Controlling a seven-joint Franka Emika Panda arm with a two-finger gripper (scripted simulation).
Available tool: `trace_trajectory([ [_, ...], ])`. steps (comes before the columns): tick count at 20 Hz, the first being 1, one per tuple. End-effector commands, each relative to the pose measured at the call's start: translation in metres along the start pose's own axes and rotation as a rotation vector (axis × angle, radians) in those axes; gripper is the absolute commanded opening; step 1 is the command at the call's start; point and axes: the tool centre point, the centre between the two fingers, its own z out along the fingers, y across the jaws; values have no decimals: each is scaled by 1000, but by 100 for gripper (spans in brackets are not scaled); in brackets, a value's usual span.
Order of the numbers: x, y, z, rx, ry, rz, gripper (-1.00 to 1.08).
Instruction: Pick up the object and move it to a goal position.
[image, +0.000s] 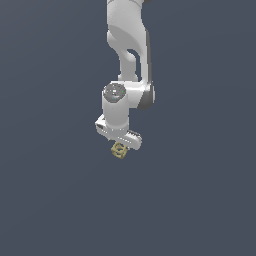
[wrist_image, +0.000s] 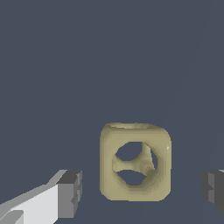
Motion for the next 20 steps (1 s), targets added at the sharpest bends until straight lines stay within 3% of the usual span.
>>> trace_trajectory([
  [1,0,1,1,0,0,9,100],
  [20,0,1,52,0,0,9,100],
])
